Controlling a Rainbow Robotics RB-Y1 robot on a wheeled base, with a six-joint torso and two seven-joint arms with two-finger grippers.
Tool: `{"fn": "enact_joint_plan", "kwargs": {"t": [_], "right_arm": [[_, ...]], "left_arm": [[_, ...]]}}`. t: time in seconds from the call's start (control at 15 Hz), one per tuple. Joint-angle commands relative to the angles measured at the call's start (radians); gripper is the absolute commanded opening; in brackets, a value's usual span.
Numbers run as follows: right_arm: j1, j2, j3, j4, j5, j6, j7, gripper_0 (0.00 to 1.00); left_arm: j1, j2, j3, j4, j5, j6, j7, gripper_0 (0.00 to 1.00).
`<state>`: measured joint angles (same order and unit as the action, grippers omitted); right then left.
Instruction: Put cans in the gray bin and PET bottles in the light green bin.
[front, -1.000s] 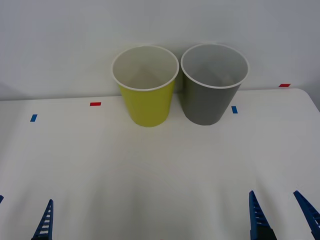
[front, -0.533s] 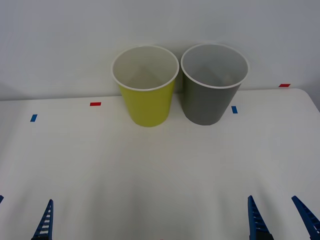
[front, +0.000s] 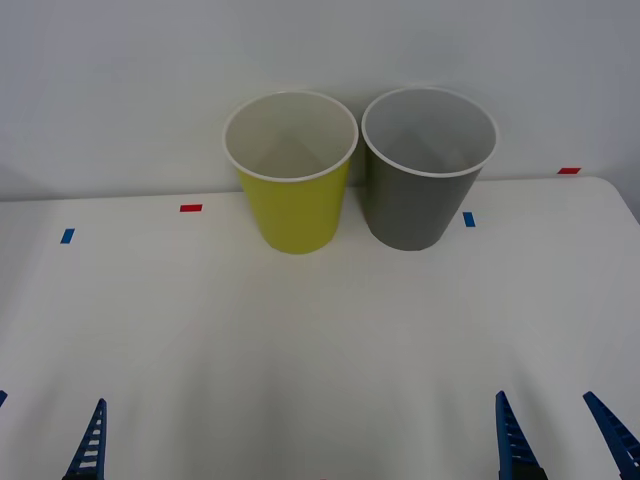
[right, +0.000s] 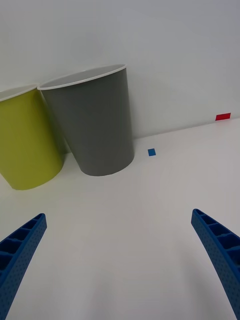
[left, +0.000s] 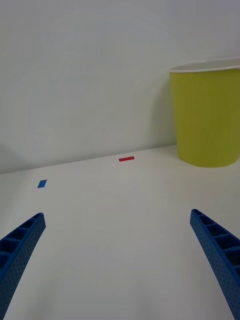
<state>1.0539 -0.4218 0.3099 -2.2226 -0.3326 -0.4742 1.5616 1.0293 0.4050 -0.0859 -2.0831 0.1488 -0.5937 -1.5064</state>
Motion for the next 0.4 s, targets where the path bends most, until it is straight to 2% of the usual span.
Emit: {"fn": "enact_joint_plan", "kwargs": {"t": [0.07, 0.4], "right_arm": [[0.000, 0.000, 0.000, 0.000, 0.000, 0.000, 0.000, 1.00], [0.000, 0.000, 0.000, 0.000, 0.000, 0.000, 0.000, 1.00]], "left_arm": [[0.000, 0.000, 0.000, 0.000, 0.000, 0.000, 0.000, 1.00], [0.000, 0.000, 0.000, 0.000, 0.000, 0.000, 0.000, 1.00]]}}
